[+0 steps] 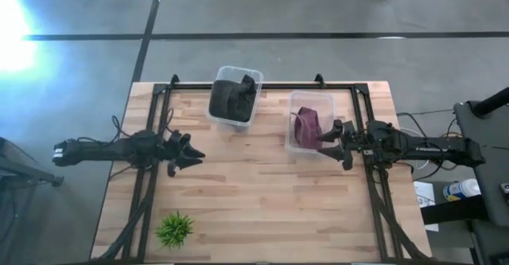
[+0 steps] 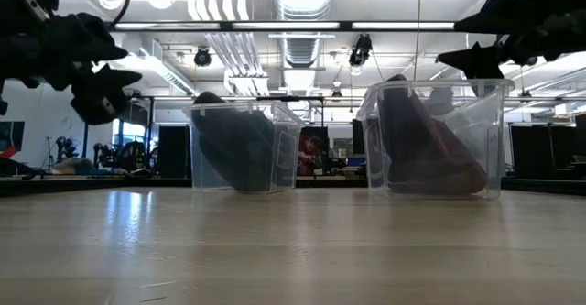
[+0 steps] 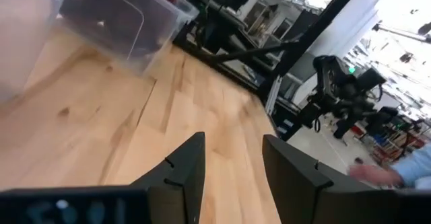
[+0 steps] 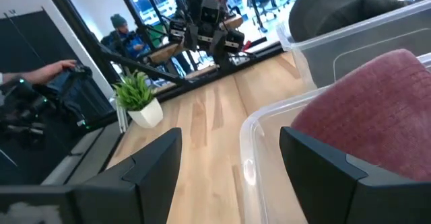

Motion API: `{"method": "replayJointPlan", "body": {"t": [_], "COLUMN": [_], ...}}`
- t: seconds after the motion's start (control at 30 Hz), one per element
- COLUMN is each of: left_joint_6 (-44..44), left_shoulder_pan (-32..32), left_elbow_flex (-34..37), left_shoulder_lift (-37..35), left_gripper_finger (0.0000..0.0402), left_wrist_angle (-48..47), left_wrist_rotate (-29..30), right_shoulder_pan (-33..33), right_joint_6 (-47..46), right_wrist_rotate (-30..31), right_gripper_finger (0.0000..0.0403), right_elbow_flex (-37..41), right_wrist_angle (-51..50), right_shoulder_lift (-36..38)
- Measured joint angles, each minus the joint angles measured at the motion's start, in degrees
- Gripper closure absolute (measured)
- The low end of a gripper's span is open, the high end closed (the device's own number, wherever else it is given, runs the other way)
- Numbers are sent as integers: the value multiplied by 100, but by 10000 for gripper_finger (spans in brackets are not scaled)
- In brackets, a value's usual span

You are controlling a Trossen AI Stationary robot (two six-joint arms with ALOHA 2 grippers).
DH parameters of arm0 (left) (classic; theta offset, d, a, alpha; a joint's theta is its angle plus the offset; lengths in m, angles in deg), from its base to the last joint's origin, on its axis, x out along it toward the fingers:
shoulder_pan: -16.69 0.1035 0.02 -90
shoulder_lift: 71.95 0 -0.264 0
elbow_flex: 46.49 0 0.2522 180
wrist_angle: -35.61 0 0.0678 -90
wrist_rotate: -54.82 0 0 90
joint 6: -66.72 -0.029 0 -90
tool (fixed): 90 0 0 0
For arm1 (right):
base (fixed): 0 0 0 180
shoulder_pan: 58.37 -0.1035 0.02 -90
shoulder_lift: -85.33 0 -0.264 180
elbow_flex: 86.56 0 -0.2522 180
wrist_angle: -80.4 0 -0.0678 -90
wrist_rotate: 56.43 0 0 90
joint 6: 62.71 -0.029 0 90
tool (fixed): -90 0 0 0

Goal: Pick & Place hat
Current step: Return to Home Position

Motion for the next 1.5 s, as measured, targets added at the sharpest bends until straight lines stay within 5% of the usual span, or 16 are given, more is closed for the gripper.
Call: {"method": "replayJointPlan", "body": {"t": [0.33,0.57,0.87,1.5], "left_joint_6": [2,86,-651,-53], "left_shoulder_pan": [0,0,-20,-20], "left_elbow_flex": [28,33,46,59], "left_shoulder_lift": [-1026,-1025,-1028,-1030], "left_gripper_finger": [260,260,260,260], "left_wrist_angle": [81,105,-68,-16], "left_wrist_rotate": [31,49,1545,1461], "right_shoulder_pan": [1,4,4,4], "right_joint_6": [622,787,798,815], "right_wrist_rotate": [-26,-6,-12,-12], "right_gripper_finger": [156,156,156,156], "right_elbow_flex": [-64,-372,-541,-516], "right_wrist_angle": [-179,-156,-113,-112], "right_shoulder_lift": [-8,-21,-17,-22]}}
